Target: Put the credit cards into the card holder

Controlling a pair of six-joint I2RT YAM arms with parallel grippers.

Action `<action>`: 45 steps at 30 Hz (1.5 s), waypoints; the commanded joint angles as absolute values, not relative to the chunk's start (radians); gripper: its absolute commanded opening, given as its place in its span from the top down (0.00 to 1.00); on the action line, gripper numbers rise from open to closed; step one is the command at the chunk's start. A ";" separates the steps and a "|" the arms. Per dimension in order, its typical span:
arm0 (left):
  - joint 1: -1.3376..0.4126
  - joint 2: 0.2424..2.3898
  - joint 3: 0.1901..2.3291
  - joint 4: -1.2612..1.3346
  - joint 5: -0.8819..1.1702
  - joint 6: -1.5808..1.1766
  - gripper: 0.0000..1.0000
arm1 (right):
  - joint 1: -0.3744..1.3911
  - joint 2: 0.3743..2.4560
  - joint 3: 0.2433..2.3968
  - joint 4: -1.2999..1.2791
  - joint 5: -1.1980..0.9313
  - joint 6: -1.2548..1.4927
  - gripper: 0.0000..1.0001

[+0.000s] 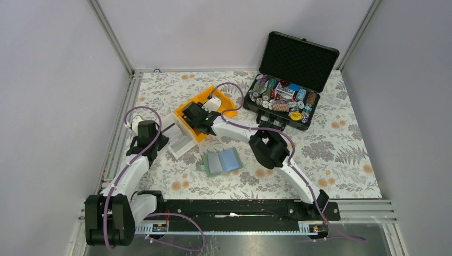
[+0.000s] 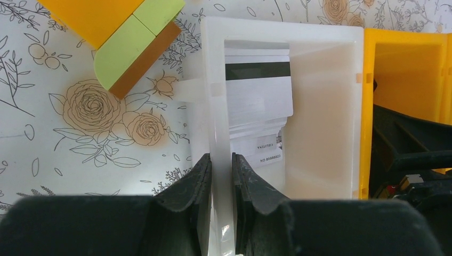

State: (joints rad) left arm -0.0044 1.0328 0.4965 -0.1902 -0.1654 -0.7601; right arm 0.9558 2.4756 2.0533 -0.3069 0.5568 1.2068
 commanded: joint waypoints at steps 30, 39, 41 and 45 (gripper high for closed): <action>-0.003 0.968 0.532 -0.104 -0.211 -0.738 0.85 | 0.928 2.268 1.648 -0.013 0.566 1.230 1.00; -0.002 0.947 0.543 -0.123 -0.238 -0.733 0.85 | 0.928 2.179 1.508 0.157 0.549 1.186 1.00; -0.002 0.944 0.545 -0.129 -0.240 -0.731 0.85 | 0.927 2.171 1.489 0.196 0.525 1.152 1.00; -0.001 0.945 0.558 -0.144 -0.260 -0.716 0.84 | 0.928 2.144 1.481 0.202 0.513 1.061 1.00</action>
